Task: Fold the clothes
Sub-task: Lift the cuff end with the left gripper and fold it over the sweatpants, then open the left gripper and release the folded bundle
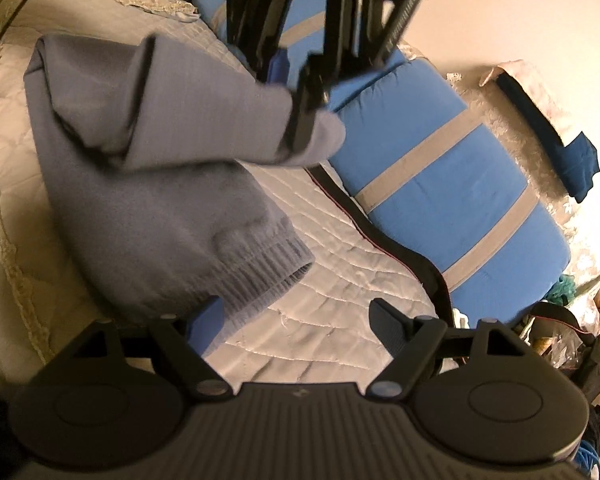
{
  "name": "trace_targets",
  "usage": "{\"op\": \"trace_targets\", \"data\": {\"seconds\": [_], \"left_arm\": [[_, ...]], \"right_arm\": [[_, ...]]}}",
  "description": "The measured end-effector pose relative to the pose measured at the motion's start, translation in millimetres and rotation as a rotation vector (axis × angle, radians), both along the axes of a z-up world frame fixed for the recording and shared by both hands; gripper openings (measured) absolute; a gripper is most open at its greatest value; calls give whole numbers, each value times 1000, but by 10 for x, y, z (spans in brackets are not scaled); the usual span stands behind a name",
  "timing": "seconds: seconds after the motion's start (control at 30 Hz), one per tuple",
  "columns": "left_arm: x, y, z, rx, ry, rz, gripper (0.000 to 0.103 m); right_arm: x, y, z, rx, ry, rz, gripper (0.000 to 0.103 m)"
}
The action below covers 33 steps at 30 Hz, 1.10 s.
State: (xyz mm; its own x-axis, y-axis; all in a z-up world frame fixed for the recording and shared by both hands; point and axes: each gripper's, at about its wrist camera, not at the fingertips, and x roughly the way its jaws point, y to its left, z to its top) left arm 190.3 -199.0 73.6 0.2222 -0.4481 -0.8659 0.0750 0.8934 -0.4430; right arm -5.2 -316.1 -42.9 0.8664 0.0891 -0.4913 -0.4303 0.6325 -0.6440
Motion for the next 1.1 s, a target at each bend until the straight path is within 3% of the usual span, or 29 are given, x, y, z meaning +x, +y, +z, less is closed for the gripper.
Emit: {"op": "trace_targets", "data": {"seconds": [0.03,0.17,0.23,0.5,0.73,0.83,1.0,1.1], "left_arm": [[5,-12,-8,-41,6,-16,24],[4,-49,0,-217,21,-94,29],[-45,-30,98,-238,-9,-136,42],[-147,571,302,-141,-198,-109,51],[-201,1148,64,65,-364,-46,52],[-189,1377,-92,80,-385,4,52],[-198,1728,-335,32,-417,79,52],[-165,1824,-450,63,-400,133,52]], "right_arm": [[8,5,-3,-2,1,-4,88],[28,27,-26,-17,8,-10,88],[46,30,-36,-21,18,-13,88],[90,64,-71,-33,35,-20,88],[117,91,-61,-22,41,-35,88],[146,91,-59,-16,50,-40,88],[221,71,-59,-4,80,-60,88],[254,76,-69,-6,93,-72,88]]}}
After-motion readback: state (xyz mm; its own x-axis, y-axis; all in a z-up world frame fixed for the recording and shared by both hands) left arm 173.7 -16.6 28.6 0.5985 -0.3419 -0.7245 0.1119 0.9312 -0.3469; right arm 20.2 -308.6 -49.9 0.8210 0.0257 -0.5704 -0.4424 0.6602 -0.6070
